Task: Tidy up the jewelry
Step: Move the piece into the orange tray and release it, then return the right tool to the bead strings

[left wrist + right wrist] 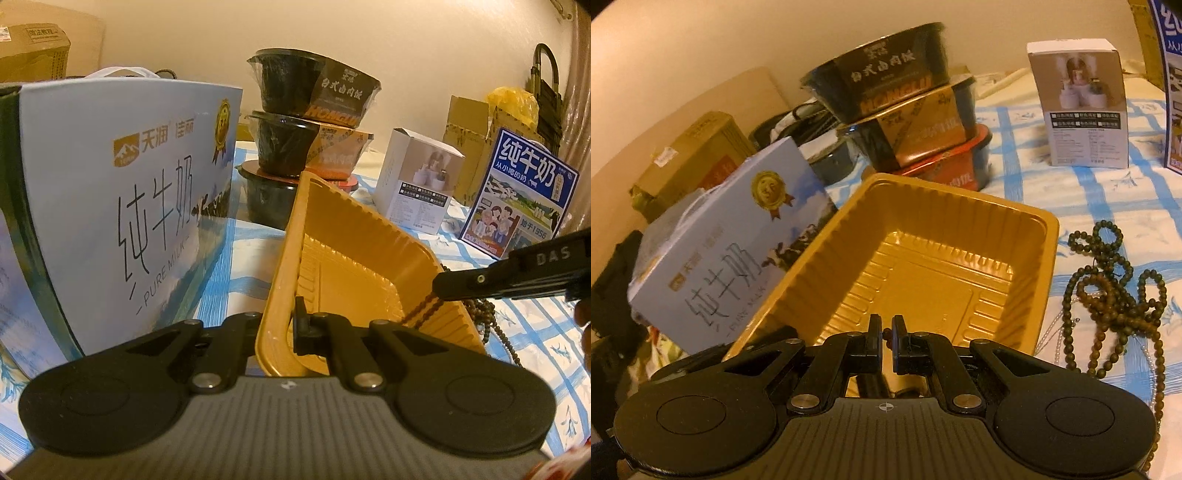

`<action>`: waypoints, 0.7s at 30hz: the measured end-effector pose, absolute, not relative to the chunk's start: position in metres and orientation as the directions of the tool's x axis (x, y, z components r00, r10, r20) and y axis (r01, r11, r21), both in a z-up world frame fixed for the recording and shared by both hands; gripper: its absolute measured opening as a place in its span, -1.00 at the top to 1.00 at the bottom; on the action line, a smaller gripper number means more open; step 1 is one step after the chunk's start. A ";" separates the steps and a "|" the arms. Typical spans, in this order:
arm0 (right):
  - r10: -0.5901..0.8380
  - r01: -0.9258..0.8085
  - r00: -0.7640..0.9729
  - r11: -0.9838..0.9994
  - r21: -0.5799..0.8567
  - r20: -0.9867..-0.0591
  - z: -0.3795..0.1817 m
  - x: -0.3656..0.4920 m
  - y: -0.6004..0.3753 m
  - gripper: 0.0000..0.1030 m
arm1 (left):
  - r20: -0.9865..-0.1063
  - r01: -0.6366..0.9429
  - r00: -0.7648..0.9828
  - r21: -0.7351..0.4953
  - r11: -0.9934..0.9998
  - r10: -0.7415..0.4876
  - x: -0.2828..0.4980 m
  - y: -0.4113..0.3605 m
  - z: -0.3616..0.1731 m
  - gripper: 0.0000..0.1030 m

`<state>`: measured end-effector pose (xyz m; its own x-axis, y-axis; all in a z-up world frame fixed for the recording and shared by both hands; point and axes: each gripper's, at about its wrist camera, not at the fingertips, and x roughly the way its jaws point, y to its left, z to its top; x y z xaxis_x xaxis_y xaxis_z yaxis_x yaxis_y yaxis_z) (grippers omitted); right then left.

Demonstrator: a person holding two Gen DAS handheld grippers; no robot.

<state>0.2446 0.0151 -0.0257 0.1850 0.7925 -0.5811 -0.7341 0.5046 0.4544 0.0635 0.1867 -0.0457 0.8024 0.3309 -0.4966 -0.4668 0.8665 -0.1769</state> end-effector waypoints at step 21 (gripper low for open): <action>0.536 -0.470 0.528 0.830 0.299 -0.658 -0.012 0.214 -0.127 0.28 | -0.481 -0.479 0.804 -0.174 0.860 0.350 0.061 0.183 -0.047 0.90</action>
<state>0.2144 -0.1273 -0.0121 0.5281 0.5365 -0.6583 -0.4703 0.8302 0.2993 0.0607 0.1835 -0.0468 0.8039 0.3500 -0.4809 -0.4790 0.8603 -0.1745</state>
